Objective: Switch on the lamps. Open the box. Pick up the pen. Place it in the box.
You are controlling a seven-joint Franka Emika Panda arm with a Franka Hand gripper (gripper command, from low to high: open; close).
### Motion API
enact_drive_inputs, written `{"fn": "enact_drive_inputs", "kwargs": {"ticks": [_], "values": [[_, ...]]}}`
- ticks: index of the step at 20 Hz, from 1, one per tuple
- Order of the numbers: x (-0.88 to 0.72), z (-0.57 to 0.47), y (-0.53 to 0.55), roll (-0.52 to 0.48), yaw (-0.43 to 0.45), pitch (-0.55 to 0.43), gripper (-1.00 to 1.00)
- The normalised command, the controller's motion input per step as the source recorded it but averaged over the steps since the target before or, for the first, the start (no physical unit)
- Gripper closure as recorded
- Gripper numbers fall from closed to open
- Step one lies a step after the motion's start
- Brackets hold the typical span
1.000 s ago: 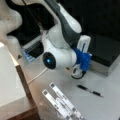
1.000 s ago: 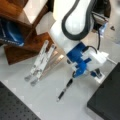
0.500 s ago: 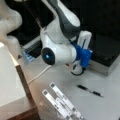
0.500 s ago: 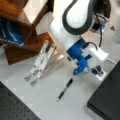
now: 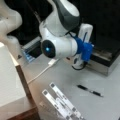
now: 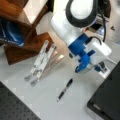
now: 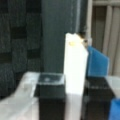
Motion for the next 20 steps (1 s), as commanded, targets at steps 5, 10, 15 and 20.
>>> {"fn": "enact_drive_inputs", "kwargs": {"ticks": [5,10,15,20], "values": [[0.0,0.39,0.41,-0.059,0.142,0.107,1.0],[0.01,0.29,0.43,-0.001,0.175,0.094,1.0],[0.01,0.19,0.44,0.073,0.139,0.082,1.0],[0.04,0.05,0.5,0.128,0.052,0.086,1.0]]}}
